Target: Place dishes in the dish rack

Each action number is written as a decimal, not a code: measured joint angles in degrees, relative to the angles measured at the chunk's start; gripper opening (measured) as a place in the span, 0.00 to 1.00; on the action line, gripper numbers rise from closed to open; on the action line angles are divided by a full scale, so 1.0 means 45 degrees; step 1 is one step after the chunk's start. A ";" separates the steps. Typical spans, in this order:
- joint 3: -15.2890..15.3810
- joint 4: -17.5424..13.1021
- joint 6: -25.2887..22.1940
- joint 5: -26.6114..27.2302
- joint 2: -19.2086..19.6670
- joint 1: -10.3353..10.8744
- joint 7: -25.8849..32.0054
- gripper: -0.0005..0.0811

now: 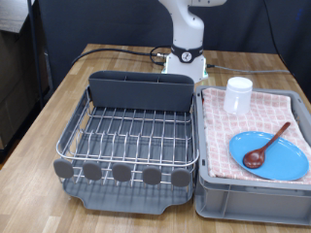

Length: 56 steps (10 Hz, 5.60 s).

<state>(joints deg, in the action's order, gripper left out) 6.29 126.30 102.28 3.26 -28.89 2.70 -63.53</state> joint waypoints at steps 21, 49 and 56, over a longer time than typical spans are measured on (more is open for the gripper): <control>0.2943 0.1334 0.5786 -0.2411 0.3480 -0.0121 -0.6575 0.99; 0.1507 0.0843 1.2629 -0.7386 1.0965 0.0777 -1.2301 0.99; 0.1355 0.0501 1.2062 -0.7439 1.1092 0.1174 -1.2739 0.17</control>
<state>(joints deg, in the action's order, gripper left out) 12.39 128.55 156.56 -30.22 21.02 7.98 -120.86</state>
